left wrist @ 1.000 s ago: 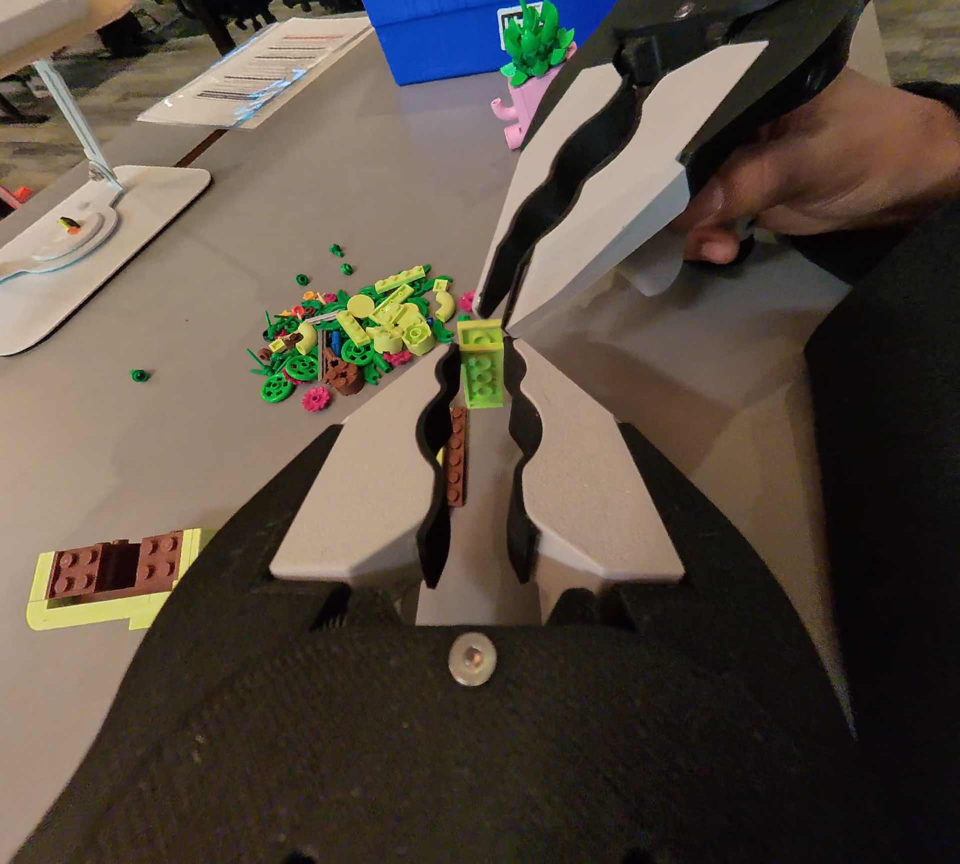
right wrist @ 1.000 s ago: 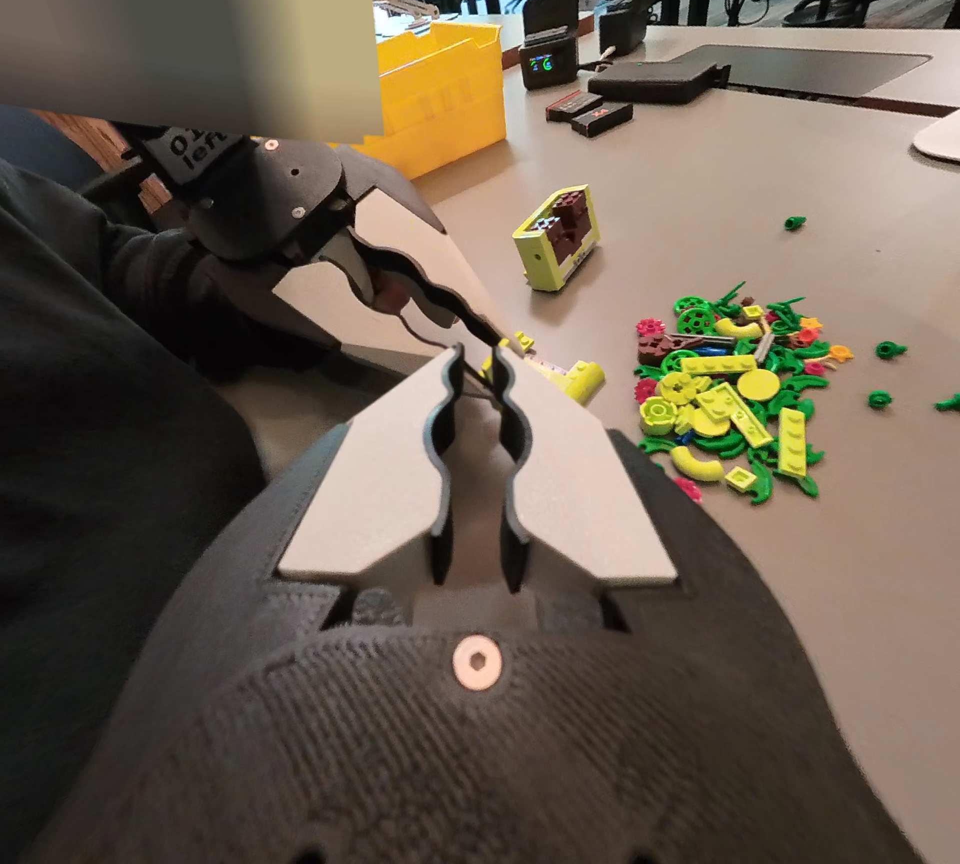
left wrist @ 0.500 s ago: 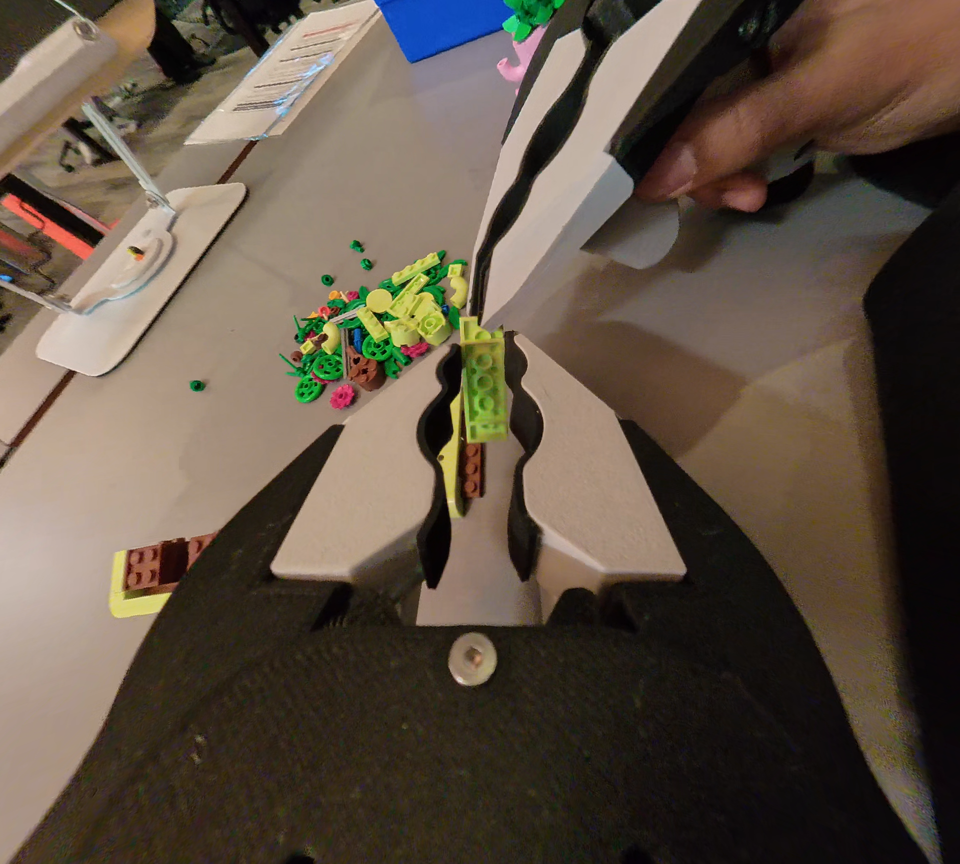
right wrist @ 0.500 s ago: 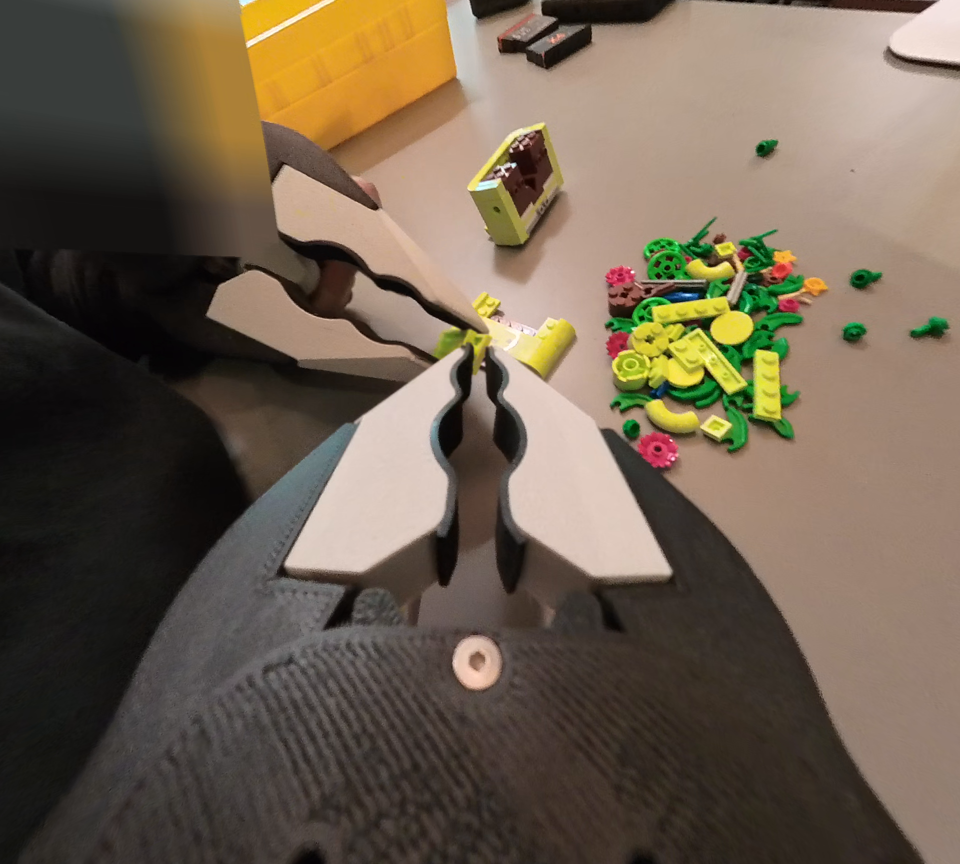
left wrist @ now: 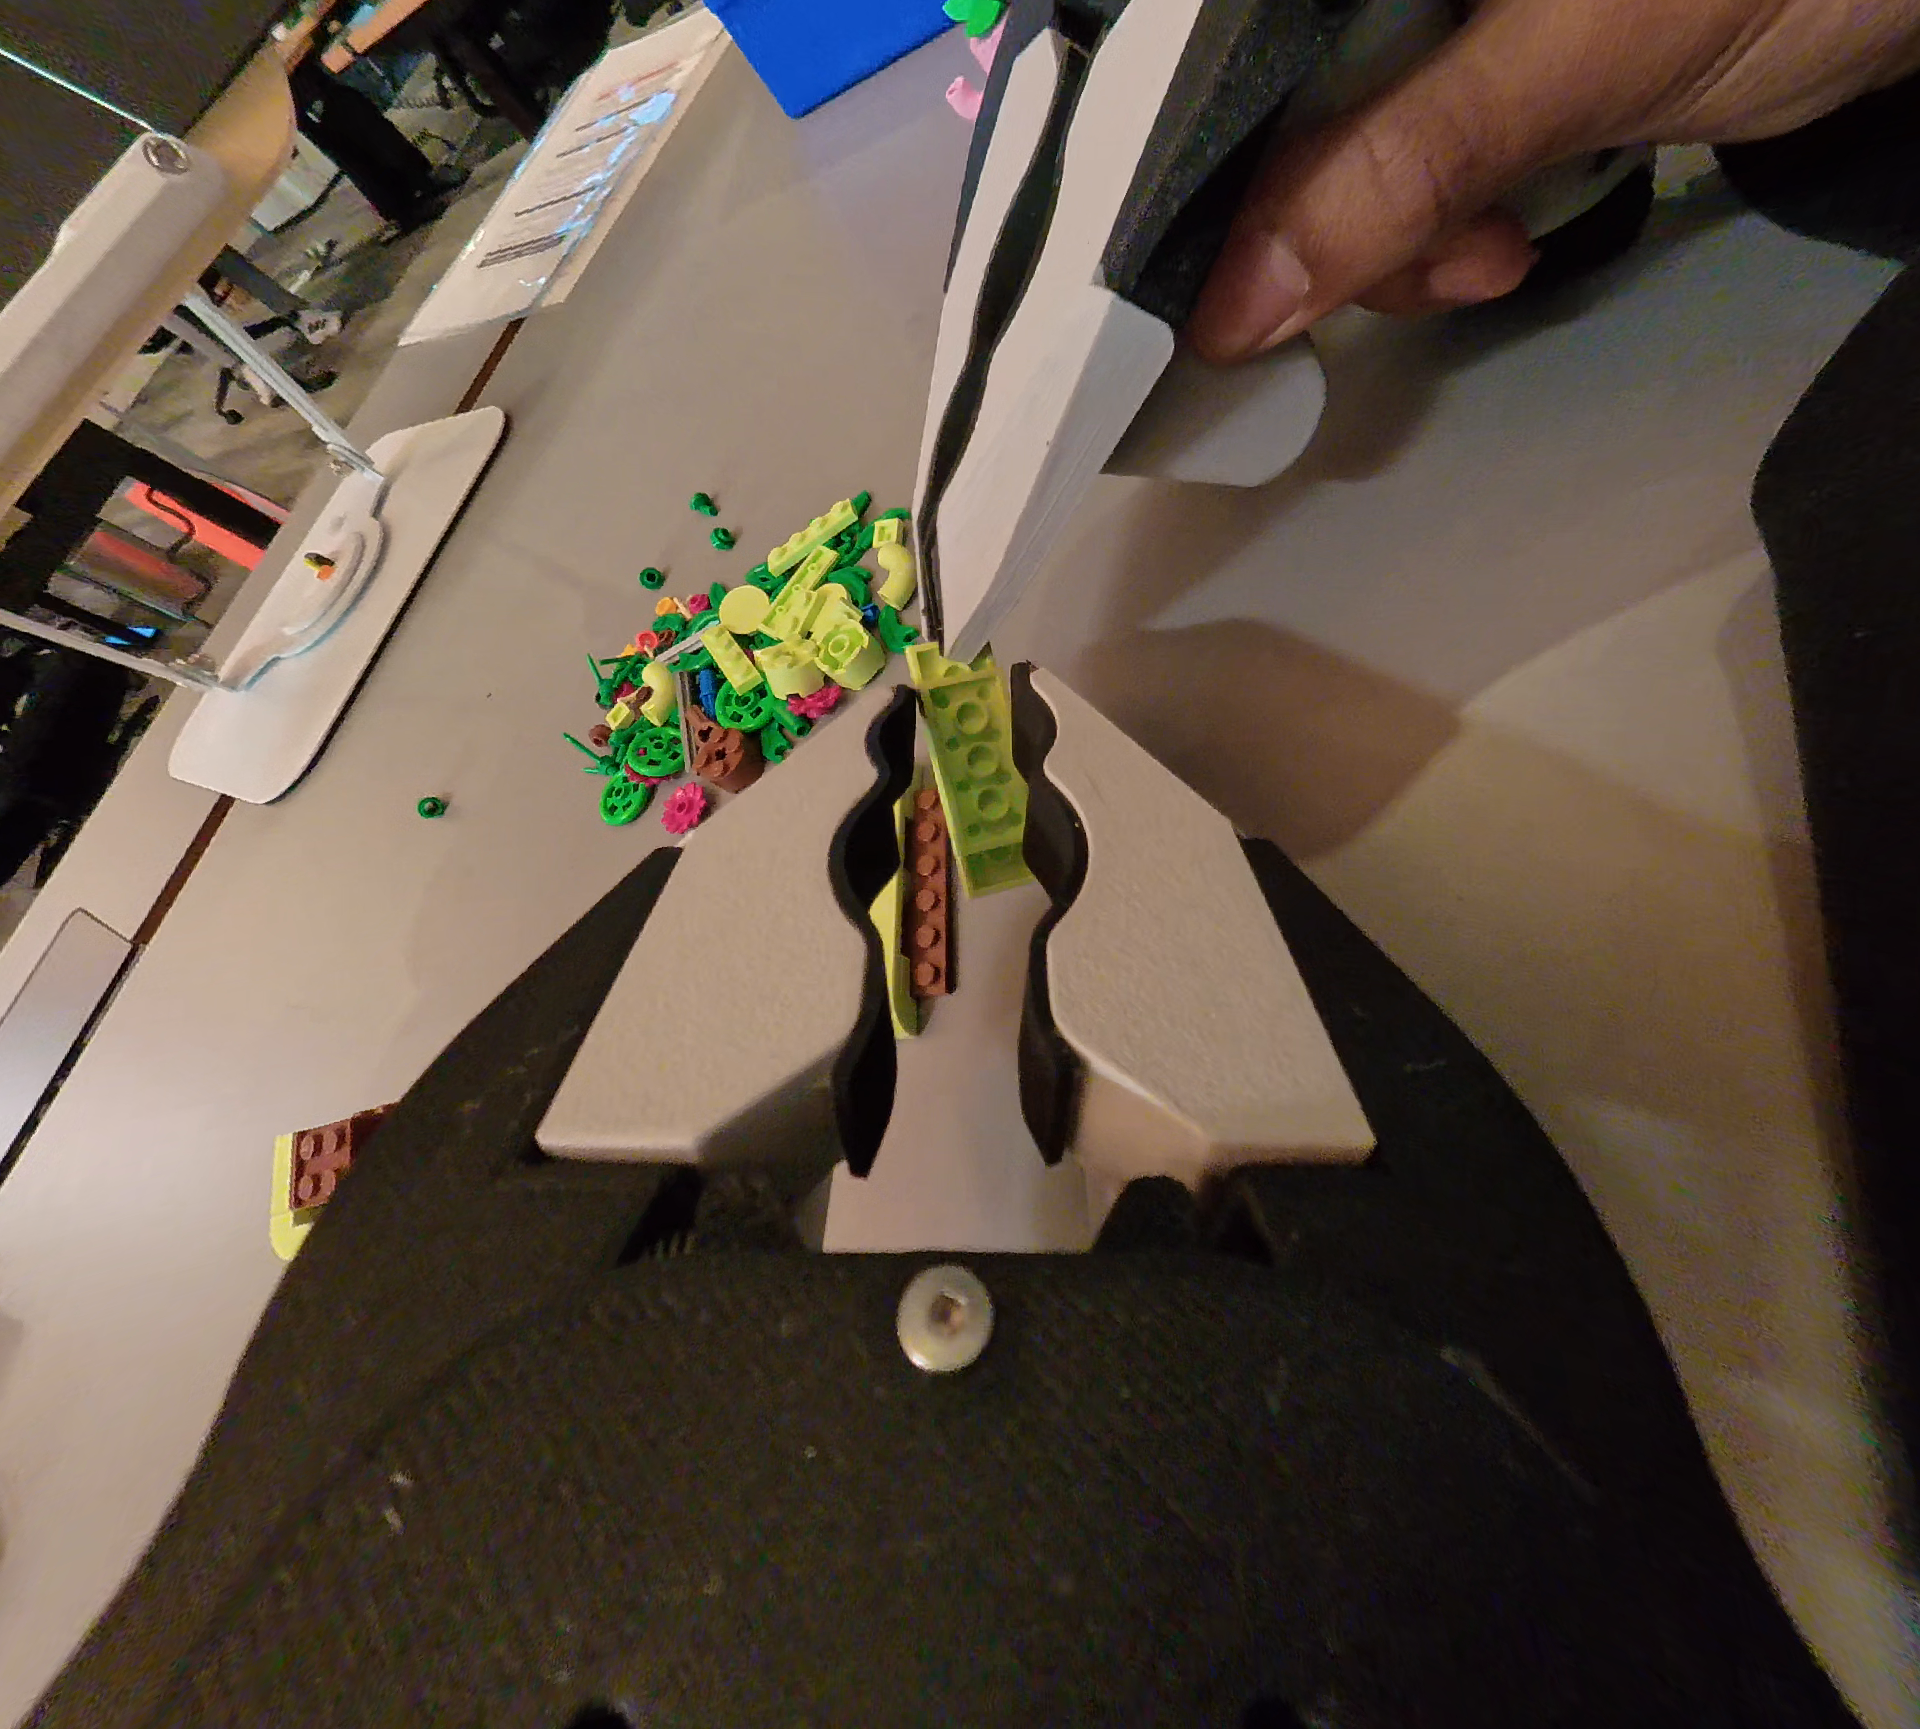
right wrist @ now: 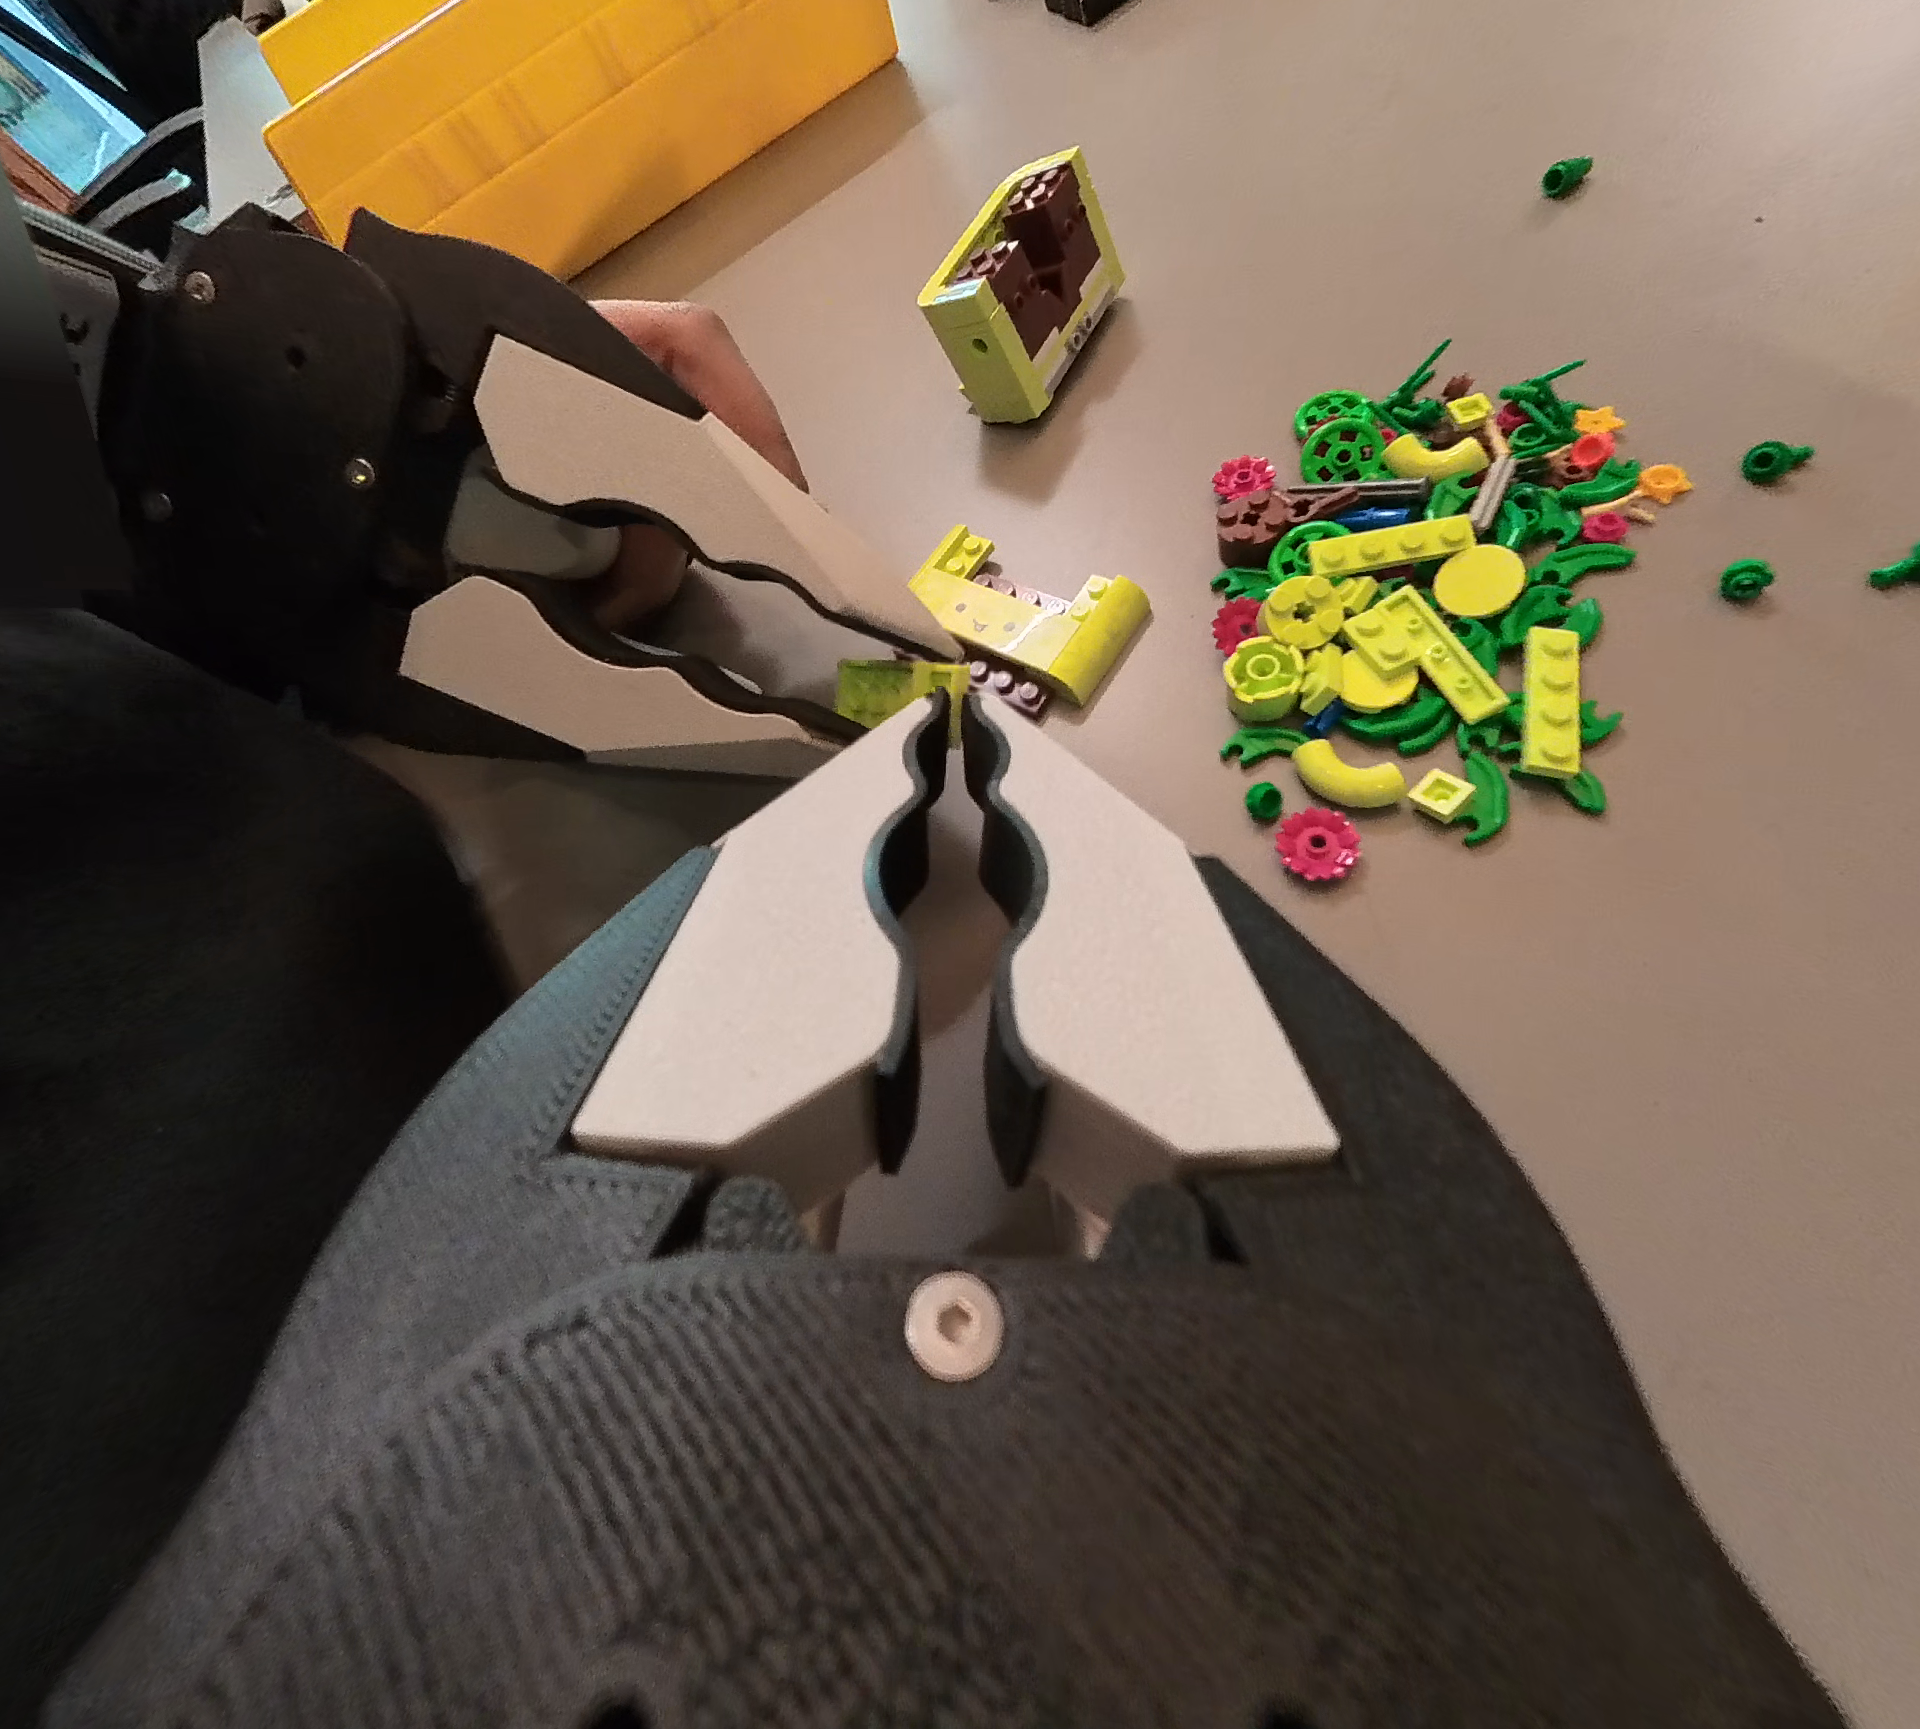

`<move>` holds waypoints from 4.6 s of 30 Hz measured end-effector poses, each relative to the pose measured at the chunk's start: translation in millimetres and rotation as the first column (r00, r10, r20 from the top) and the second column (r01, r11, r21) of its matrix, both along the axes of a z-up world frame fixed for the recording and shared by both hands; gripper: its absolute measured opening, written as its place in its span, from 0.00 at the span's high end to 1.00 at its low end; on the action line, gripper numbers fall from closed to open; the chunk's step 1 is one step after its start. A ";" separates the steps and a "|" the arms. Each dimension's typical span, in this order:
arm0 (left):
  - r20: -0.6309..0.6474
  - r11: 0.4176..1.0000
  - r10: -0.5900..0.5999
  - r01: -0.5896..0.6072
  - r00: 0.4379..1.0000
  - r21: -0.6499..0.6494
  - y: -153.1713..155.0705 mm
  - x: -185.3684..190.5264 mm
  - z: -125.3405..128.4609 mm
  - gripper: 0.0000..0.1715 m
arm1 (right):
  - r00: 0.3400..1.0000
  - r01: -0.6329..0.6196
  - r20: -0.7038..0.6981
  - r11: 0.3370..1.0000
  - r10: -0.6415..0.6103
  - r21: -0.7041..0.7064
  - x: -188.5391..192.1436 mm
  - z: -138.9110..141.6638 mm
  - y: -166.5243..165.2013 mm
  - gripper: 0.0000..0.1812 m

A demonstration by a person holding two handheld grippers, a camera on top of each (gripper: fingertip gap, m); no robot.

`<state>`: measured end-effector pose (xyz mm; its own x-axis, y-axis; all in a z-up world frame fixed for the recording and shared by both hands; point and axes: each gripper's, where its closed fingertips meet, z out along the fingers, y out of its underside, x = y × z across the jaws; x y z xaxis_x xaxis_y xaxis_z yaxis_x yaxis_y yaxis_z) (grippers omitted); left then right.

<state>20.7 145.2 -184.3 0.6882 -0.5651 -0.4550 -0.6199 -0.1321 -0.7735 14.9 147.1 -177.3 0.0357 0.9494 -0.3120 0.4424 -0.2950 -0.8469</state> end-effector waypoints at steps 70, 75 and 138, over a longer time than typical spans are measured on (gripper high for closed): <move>0.123 0.927 -0.038 0.081 0.992 -0.367 -13.1 21.0 -29.5 0.92 | 0.928 -0.251 0.325 0.949 0.181 0.189 18.9 -39.4 -10.9 1.00; 0.096 0.936 -0.041 0.072 0.995 -0.345 -13.5 21.3 -29.6 0.92 | 0.929 -0.265 0.316 0.941 0.192 0.209 19.1 -39.7 -11.8 1.00; 0.217 0.835 -0.060 0.169 0.974 -0.524 -53.6 14.7 -38.6 0.90 | 0.680 -0.723 -0.050 0.680 0.731 0.119 13.8 12.1 -60.6 1.00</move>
<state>35.4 91.6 -222.9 0.6435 -0.7622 0.0706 -0.5102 -0.4958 -0.7028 28.6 86.5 -165.1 -0.6998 0.6863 -0.1981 0.4119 0.1611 -0.8969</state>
